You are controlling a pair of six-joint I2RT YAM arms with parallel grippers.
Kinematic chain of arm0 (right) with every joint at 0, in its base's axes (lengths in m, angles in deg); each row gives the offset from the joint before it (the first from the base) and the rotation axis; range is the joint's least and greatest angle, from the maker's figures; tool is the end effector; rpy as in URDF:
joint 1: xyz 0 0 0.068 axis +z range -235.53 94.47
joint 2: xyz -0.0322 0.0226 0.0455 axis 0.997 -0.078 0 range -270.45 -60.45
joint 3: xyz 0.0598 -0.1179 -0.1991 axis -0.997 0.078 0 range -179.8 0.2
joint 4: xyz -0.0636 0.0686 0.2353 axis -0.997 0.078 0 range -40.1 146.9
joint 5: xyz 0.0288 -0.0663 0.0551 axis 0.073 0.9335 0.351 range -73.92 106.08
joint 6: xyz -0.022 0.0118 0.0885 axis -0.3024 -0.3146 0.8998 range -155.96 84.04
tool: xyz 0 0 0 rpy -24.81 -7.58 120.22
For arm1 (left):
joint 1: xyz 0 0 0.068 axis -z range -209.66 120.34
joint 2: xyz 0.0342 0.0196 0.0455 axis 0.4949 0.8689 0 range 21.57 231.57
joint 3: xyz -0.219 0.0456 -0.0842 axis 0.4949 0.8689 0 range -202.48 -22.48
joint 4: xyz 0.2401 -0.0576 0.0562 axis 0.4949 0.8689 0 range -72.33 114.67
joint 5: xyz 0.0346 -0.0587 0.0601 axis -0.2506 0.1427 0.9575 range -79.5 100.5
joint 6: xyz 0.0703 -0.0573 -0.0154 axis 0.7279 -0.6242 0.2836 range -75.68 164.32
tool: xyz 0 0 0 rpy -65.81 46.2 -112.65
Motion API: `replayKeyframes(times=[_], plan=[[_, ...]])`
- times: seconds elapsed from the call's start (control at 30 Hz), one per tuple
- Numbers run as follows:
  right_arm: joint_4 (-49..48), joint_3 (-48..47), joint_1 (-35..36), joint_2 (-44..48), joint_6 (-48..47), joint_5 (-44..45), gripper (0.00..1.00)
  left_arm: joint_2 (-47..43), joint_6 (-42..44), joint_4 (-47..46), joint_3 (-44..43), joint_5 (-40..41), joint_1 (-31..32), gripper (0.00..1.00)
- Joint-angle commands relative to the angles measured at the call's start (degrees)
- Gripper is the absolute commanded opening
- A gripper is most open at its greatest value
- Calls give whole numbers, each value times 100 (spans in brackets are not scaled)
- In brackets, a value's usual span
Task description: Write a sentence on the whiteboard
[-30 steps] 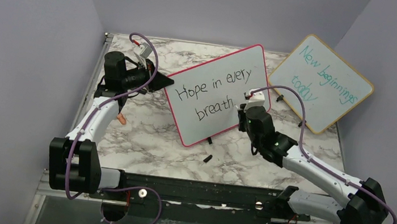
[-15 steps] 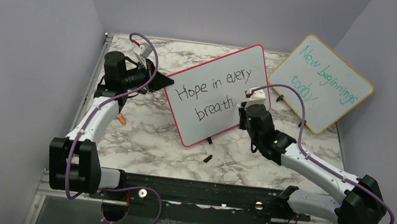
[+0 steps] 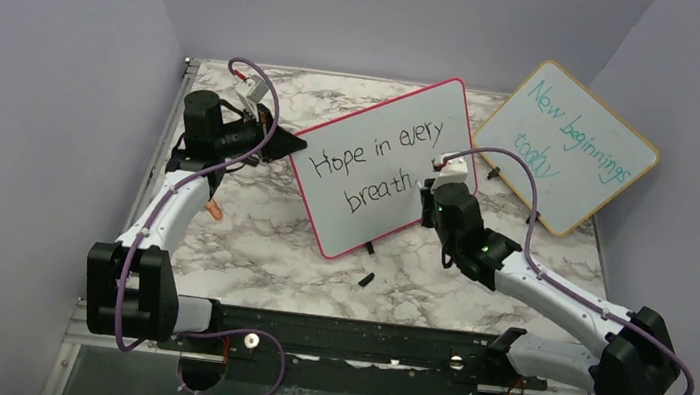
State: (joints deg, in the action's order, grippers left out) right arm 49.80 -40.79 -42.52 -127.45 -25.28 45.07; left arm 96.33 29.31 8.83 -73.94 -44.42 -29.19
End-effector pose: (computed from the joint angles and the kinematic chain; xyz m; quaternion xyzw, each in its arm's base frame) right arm 0.2473 0.1758 0.2106 -0.1009 0.8252 0.0426 0.5542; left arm 0.3175 -0.0701 0.2656 0.1914 0.7315 -0.4344 0.4895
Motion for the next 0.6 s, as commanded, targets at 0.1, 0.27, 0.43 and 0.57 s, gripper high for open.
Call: replayKeyframes(times=[0.1,0.27,0.43,0.57], plan=[[543,-76,-44,682,-1,-7,1,278,752,662,152,839,32,0],[1062,-225,-40,1206,17,135,1,157,678,678,60,772,32,0],[1372,-318,-46,1602,40,273,1,-10,545,804,-111,798,32,7],[1609,-453,-44,1788,53,371,1,-236,547,1013,-250,906,32,20]])
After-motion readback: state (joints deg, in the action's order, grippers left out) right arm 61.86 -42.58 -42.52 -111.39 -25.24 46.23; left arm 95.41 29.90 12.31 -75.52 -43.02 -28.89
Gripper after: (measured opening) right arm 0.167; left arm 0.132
